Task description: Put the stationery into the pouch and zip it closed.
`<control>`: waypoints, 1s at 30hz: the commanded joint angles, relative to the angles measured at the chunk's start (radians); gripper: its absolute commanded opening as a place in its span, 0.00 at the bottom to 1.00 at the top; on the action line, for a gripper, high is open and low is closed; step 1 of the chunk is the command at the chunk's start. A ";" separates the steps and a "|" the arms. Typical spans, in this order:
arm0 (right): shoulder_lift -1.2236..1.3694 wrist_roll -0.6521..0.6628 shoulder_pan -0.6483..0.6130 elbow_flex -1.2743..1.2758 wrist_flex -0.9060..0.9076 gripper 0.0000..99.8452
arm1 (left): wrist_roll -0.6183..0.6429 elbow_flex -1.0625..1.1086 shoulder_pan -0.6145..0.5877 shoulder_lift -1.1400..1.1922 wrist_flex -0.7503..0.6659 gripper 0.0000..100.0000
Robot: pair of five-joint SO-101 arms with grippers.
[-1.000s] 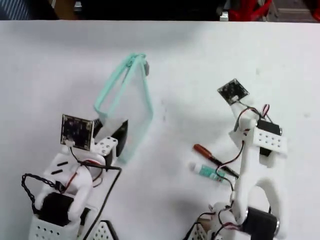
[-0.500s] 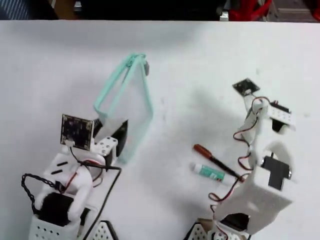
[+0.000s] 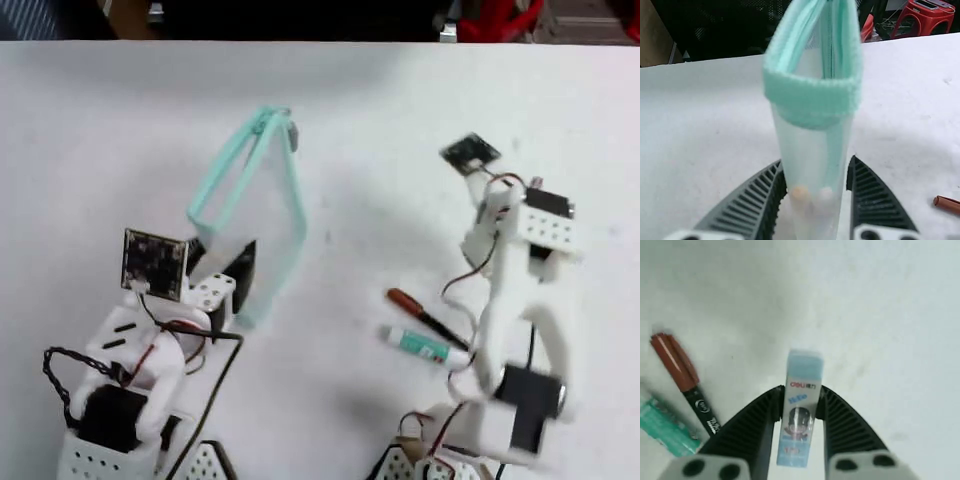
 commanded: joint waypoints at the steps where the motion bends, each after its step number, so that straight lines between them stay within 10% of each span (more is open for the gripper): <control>1: -0.254 -0.157 -0.102 -0.005 0.008 0.02 | 0.009 -0.003 0.002 -0.012 -0.026 0.20; 11: -0.536 -0.428 -0.507 -0.318 0.165 0.02 | 0.009 -0.003 0.004 -0.012 -0.026 0.20; 30: 0.289 -0.740 -0.823 -1.806 0.510 0.02 | 0.009 -0.003 0.004 -0.012 -0.026 0.21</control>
